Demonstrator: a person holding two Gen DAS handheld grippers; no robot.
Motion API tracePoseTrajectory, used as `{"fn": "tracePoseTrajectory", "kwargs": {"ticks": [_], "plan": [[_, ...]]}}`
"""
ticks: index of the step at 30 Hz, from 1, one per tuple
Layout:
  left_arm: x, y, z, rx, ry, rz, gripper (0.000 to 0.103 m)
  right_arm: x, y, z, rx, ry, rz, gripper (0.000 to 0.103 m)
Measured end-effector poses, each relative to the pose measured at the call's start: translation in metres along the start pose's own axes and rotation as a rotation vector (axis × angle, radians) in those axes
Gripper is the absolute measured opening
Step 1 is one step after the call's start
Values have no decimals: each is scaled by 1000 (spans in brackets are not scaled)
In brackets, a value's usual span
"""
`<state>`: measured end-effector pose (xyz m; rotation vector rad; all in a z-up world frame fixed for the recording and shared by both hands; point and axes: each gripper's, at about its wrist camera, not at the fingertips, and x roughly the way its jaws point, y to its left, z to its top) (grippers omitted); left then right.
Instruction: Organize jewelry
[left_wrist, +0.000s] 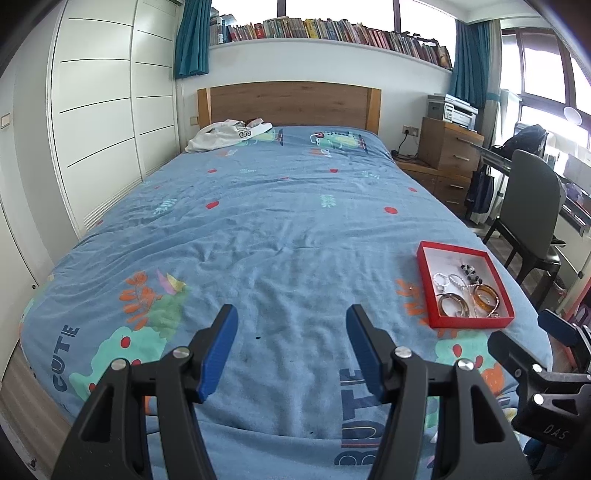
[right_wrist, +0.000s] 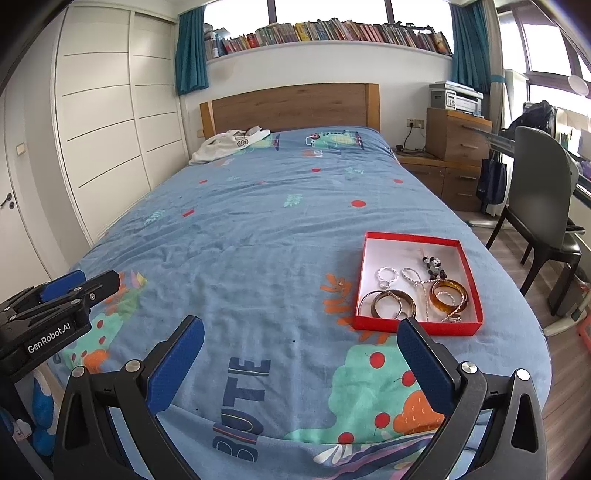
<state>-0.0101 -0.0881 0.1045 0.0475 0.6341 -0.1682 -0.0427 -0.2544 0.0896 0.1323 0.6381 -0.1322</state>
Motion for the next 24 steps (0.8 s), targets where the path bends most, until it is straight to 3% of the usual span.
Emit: {"fn": "tracePoseTrajectory", "kwargs": {"ticks": [24], "plan": [[9, 2, -12, 6, 53, -15, 59, 12, -10, -12, 33, 55, -16, 102]]}}
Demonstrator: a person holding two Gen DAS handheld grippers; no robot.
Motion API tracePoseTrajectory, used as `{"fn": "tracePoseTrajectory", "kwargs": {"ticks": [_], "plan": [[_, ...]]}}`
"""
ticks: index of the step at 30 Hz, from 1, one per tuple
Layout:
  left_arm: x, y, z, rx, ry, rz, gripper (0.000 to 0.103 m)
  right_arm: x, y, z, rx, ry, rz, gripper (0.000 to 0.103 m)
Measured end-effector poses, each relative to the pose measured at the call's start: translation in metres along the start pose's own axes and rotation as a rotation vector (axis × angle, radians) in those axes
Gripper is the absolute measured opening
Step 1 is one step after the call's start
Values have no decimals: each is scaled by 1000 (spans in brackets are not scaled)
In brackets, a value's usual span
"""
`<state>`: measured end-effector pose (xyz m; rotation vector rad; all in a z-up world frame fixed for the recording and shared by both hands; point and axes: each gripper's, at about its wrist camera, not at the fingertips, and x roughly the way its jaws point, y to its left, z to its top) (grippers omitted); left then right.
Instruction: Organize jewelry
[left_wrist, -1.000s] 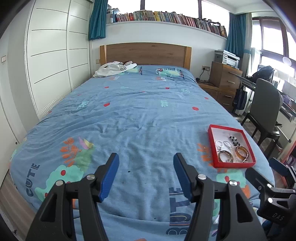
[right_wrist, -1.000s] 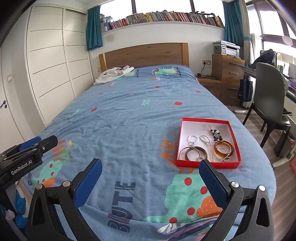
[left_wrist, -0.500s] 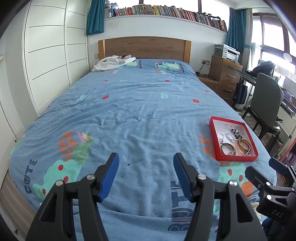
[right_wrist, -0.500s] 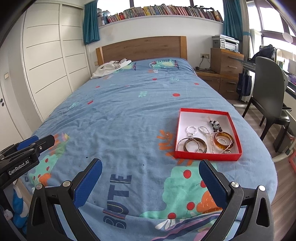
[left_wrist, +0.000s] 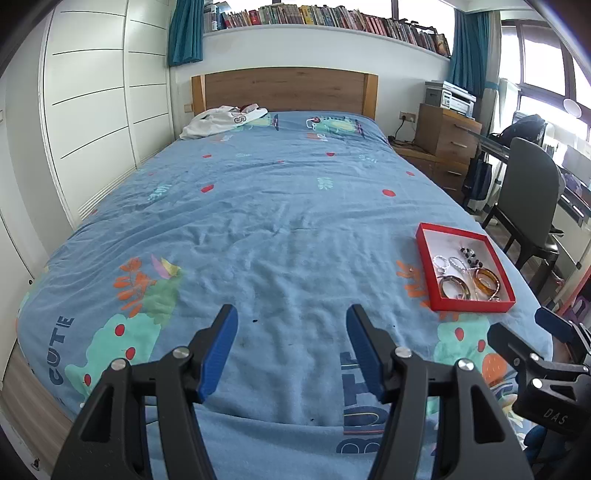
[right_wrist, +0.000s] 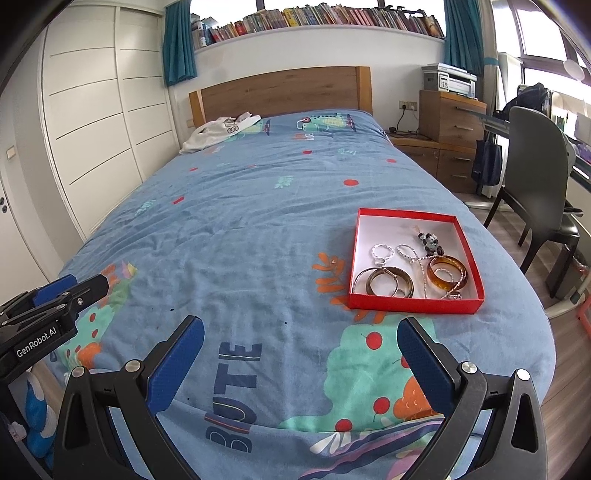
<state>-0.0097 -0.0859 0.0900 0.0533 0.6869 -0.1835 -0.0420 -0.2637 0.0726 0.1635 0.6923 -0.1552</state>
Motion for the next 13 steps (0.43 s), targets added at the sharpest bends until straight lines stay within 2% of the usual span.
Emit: {"fn": "tracePoseTrajectory", "kwargs": {"ticks": [13], "plan": [[4, -3, -5, 5, 18, -8, 59, 4, -1, -5, 4, 22, -3, 102]]}}
